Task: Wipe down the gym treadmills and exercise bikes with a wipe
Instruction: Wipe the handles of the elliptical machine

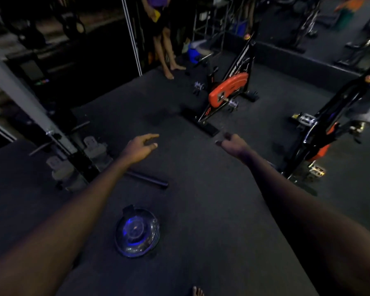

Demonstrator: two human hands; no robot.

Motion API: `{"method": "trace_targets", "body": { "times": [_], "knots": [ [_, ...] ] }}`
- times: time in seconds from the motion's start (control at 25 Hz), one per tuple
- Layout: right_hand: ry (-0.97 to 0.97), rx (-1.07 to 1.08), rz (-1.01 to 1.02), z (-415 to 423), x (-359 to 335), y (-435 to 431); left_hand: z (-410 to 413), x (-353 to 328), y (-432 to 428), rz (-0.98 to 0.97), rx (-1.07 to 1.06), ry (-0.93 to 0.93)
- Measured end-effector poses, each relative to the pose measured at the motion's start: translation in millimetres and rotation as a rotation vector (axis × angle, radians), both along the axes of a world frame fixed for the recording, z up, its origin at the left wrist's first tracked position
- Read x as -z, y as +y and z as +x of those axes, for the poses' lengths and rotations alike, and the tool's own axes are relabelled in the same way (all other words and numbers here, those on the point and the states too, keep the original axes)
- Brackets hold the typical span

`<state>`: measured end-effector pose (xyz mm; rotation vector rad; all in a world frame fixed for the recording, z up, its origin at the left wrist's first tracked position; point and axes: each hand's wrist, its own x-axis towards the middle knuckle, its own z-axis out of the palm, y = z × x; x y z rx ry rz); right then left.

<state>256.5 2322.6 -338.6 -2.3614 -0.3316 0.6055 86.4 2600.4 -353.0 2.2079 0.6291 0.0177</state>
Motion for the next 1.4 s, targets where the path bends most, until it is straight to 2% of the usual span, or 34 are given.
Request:
{"method": "trace_targets", "body": {
  "times": [0.2,0.36,0.6,0.92,1.16,1.4],
  "knots": [
    [-0.123,0.115,0.067,39,-74,-67,75,-80,-38,0.078,0.150,-0.076],
    [-0.225,0.268,0.039,60,-132,-147,132,-129,-85,0.105,0.268,-0.138],
    [-0.330,0.559,0.016,39,-203,-270,209,-187,-175,0.128,0.516,-0.213],
    [-0.404,0.910,-0.069,-61,-268,-428,246,-244,-363,0.093,0.919,-0.386],
    [-0.454,1.153,-0.148,-164,-289,-530,223,-272,-508,0.008,1.190,-0.451],
    [-0.481,1.341,-0.206,-255,-307,-619,182,-300,-645,0.008,1.395,-0.519]
  ]
}}
